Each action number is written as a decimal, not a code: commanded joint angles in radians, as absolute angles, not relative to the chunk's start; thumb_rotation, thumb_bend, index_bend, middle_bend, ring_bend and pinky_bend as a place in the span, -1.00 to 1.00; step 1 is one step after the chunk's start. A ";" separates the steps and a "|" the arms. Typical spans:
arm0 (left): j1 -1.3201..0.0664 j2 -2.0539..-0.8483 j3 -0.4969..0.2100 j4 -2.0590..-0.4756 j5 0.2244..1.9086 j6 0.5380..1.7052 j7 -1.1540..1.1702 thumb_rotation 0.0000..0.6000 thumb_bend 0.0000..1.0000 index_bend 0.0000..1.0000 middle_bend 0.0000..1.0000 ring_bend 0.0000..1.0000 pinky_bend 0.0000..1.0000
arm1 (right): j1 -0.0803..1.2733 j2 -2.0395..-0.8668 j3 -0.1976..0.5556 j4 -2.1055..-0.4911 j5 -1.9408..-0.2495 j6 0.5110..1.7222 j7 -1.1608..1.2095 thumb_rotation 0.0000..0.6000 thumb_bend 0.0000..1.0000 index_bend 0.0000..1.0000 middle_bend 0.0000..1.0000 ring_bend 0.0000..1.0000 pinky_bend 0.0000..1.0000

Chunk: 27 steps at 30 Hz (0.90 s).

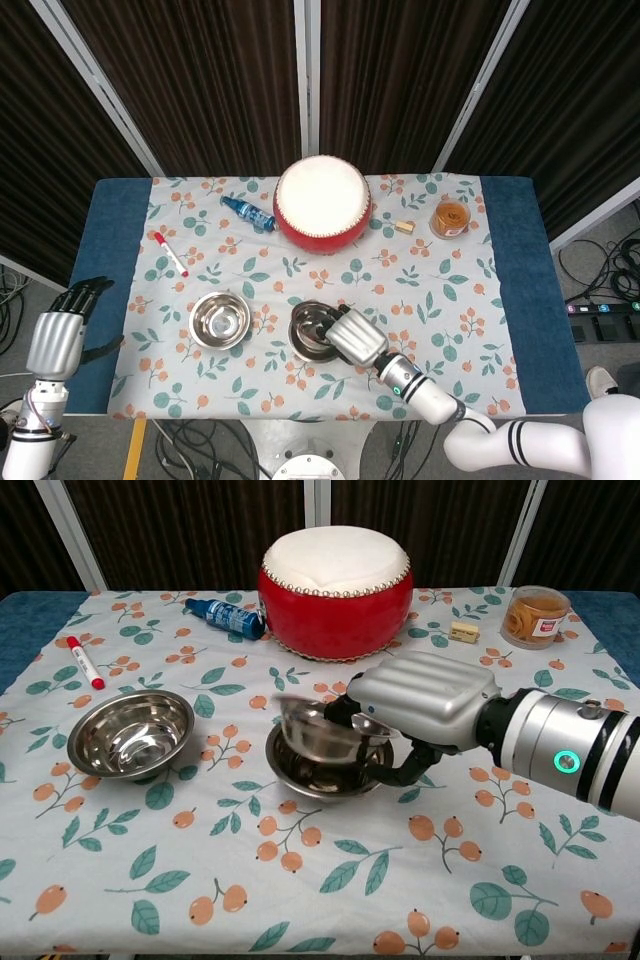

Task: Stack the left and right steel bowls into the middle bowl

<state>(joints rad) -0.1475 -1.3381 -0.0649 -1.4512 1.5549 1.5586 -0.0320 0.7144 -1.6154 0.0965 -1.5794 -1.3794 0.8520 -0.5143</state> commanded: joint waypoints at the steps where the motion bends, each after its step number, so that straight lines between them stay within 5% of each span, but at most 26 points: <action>1: -0.149 -1.338 -0.064 -1.451 1.557 1.556 -0.034 1.00 -0.89 -0.51 -0.42 -0.58 -0.40 | 0.724 -1.574 0.106 -1.631 -1.344 0.853 -0.540 1.00 -1.00 -1.00 -0.92 -1.00 -1.00; 10: -0.162 -1.335 -0.045 -1.473 1.582 1.531 -0.004 1.00 -0.90 -0.51 -0.42 -0.58 -0.38 | 0.674 -1.395 0.115 -1.820 -1.300 0.983 -0.653 1.00 -1.00 -1.00 -0.92 -1.00 -1.00; 19: -0.248 -1.320 0.042 -1.566 1.711 1.375 0.134 1.00 -0.89 -0.51 -0.42 -0.57 -0.34 | 0.614 -1.219 0.170 -1.936 -1.302 1.117 -0.584 1.00 -1.00 -1.00 -0.92 -1.00 -1.00; 27: -0.348 -1.383 0.040 -1.581 1.748 1.234 0.207 1.00 -0.68 -0.43 -0.37 -0.53 -0.31 | 0.579 -1.137 0.188 -1.963 -1.286 1.163 -0.514 1.00 -1.00 -1.00 -0.90 -1.00 -1.00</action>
